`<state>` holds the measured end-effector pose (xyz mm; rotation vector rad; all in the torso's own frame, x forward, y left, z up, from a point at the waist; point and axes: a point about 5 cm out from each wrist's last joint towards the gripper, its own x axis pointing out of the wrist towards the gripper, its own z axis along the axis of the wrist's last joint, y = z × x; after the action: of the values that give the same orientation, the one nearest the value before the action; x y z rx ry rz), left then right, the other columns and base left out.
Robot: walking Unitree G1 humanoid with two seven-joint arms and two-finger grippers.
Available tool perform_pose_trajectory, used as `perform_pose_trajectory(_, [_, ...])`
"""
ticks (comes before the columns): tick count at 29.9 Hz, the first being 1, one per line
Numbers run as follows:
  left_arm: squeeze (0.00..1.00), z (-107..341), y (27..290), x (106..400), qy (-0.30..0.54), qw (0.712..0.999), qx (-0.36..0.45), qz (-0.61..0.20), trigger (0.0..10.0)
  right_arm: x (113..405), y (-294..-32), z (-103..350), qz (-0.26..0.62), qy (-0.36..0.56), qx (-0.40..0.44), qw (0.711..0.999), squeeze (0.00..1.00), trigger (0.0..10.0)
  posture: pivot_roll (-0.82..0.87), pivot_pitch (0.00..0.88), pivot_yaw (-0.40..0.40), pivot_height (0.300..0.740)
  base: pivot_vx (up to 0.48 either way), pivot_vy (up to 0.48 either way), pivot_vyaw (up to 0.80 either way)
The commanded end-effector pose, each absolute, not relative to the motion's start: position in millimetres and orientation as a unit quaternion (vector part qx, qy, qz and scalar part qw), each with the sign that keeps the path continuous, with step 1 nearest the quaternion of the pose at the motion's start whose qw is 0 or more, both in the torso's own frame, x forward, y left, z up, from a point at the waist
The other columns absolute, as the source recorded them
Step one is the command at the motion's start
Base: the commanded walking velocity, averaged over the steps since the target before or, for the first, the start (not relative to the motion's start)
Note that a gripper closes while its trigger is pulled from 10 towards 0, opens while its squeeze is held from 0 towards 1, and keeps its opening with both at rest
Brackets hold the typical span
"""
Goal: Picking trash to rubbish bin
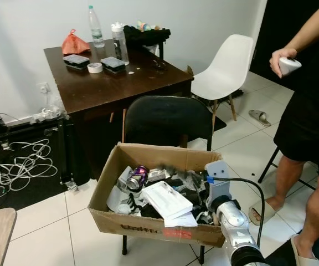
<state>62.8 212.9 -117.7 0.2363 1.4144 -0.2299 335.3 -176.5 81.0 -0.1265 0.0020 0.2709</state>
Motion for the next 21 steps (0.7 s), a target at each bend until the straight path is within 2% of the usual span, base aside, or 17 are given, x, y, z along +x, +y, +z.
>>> perform_pose_trajectory(1, [0.00,-117,209,68,0.639,0.754,0.109,-0.109,10.0,325,-179,60,0.125,0.046,-0.052,0.990,0.84,10.0,-0.13,0.120,0.042,0.740,0.000,0.000,0.00])
perform_pose_trajectory(2, [0.00,-117,209,68,0.639,0.754,0.109,-0.109,10.0,325,-179,60,0.125,0.046,-0.052,0.990,0.84,10.0,-0.13,0.120,0.042,0.740,0.000,0.000,0.00])
perform_pose_trajectory(3, [0.00,-118,209,68,0.639,0.754,0.109,-0.109,10.0,320,-181,53,0.122,0.062,-0.053,0.989,0.55,10.0,-0.13,0.120,0.042,0.740,0.000,0.000,0.00])
perform_pose_trajectory(4, [0.00,-118,209,68,0.639,0.754,0.109,-0.109,10.0,320,-181,53,0.122,0.062,-0.053,0.989,0.55,10.0,-0.13,0.120,0.042,0.740,0.000,0.000,0.00])
perform_pose_trajectory(5, [0.00,-118,208,68,0.639,0.754,0.109,-0.110,10.0,315,-183,44,0.122,0.081,-0.039,0.988,0.00,10.0,-0.13,0.121,0.043,0.740,0.000,0.000,0.00])
perform_pose_trajectory(10, [0.00,-118,208,69,0.638,0.754,0.109,-0.110,10.0,297,-183,22,0.153,0.137,-0.009,0.979,0.00,10.0,-0.14,0.123,0.042,0.740,0.000,0.000,0.00])
perform_pose_trajectory(12, [0.00,-118,208,69,0.638,0.754,0.109,-0.109,10.0,273,-193,-5,0.145,0.203,0.015,0.968,0.00,10.0,-0.14,0.123,0.040,0.740,0.000,0.000,0.00])
perform_pose_trajectory(14, [0.00,-118,208,69,0.638,0.755,0.108,-0.108,10.0,251,-213,-24,0.080,0.251,0.039,0.964,0.00,10.0,-0.14,0.122,0.041,0.740,0.000,0.000,0.00])
perform_pose_trajectory(15, [0.00,-118,208,69,0.638,0.755,0.108,-0.108,10.0,251,-213,-24,0.080,0.251,0.039,0.964,0.00,10.0,-0.14,0.122,0.041,0.740,0.000,0.000,0.00])
perform_pose_trajectory(17, [0.00,-118,208,69,0.639,0.754,0.108,-0.108,10.0,233,-231,-36,0.016,0.284,0.052,0.957,0.00,10.0,-0.14,0.120,0.042,0.740,0.000,0.000,0.00])
perform_pose_trajectory(21, [0.00,-118,208,68,0.639,0.754,0.108,-0.108,10.0,216,-246,-46,-0.046,0.314,0.062,0.946,0.00,10.0,-0.14,0.121,0.042,0.740,0.000,0.000,0.00])
